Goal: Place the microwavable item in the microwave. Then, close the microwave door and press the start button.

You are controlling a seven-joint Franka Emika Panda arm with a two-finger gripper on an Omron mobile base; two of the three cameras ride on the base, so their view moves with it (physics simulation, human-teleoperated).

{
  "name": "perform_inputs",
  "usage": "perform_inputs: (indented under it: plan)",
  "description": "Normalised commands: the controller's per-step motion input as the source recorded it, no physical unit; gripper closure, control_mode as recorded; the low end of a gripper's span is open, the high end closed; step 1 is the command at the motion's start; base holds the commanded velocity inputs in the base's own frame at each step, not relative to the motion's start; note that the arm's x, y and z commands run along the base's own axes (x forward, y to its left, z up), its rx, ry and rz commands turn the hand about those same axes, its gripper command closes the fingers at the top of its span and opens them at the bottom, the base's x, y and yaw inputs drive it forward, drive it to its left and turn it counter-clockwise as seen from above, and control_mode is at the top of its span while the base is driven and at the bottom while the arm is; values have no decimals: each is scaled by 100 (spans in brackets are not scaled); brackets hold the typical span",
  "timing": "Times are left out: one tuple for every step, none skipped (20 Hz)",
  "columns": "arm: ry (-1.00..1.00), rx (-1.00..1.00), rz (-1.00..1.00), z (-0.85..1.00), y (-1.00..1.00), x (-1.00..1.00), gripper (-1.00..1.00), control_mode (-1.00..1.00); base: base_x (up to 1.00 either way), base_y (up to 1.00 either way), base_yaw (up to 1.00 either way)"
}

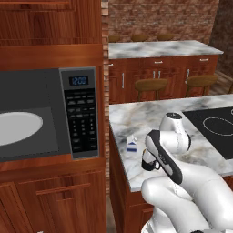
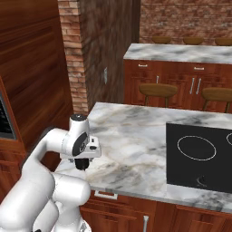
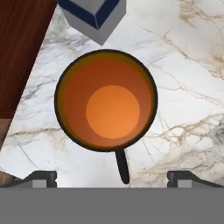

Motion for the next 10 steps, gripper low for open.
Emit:
perform_inputs:
  plan:
    - [0, 0, 6, -49, 0, 0, -100, -100, 0, 0, 0]
    - [0, 0, 7, -47, 0, 0, -100, -100, 0, 0, 0]
    - [0, 0, 7, -45, 0, 0, -100, -100, 0, 0, 0]
    - [0, 0, 8, -44, 0, 0, -100, -100, 0, 0, 0]
    - [0, 0, 8, -46, 0, 0, -100, -100, 0, 0, 0]
    - [0, 0, 8, -46, 0, 0, -100, -100, 0, 0, 0]
    - [0, 0, 8, -50, 2, 0, -100, -100, 0, 0, 0]
    - [0, 0, 8, -51, 0, 0, -100, -100, 0, 0, 0]
    - [0, 0, 8, -50, 0, 0, -100, -100, 0, 0, 0]
    - [0, 0, 8, -51, 1, 0, -100, -100, 0, 0, 0]
